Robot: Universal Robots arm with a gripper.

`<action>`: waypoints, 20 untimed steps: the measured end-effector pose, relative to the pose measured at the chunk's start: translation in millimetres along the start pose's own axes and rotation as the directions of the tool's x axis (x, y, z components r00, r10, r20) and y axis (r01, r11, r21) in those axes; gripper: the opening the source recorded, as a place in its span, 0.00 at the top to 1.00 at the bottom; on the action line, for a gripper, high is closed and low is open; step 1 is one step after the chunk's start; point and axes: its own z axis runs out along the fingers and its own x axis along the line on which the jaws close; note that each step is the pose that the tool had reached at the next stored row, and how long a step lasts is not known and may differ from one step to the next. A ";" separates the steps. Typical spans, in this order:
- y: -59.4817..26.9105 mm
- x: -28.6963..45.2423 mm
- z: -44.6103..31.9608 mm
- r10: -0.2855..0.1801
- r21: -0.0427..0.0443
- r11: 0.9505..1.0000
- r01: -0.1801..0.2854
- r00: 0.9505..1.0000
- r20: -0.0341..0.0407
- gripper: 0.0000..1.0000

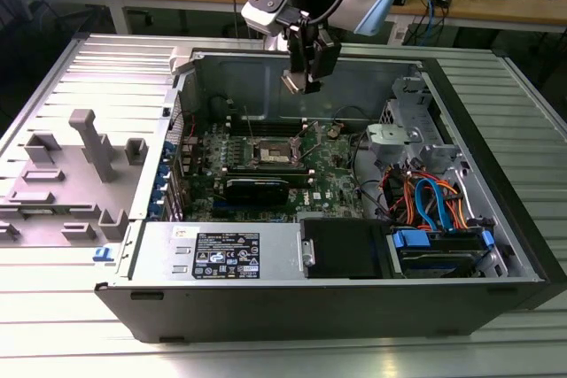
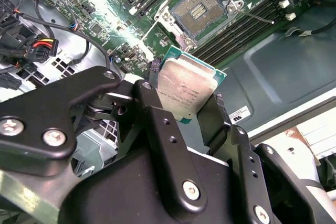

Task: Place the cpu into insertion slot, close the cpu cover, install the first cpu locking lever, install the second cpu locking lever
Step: 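Place the cpu into insertion slot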

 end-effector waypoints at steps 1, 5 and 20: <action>0.0 0.0 0.0 0.000 0.000 1.000 0.000 1.000 0.000 0.45; 0.0 0.0 0.0 0.000 0.000 1.000 0.000 1.000 0.000 0.45; -1.0 0.0 0.9 0.061 -0.001 0.998 -0.061 0.998 0.005 0.45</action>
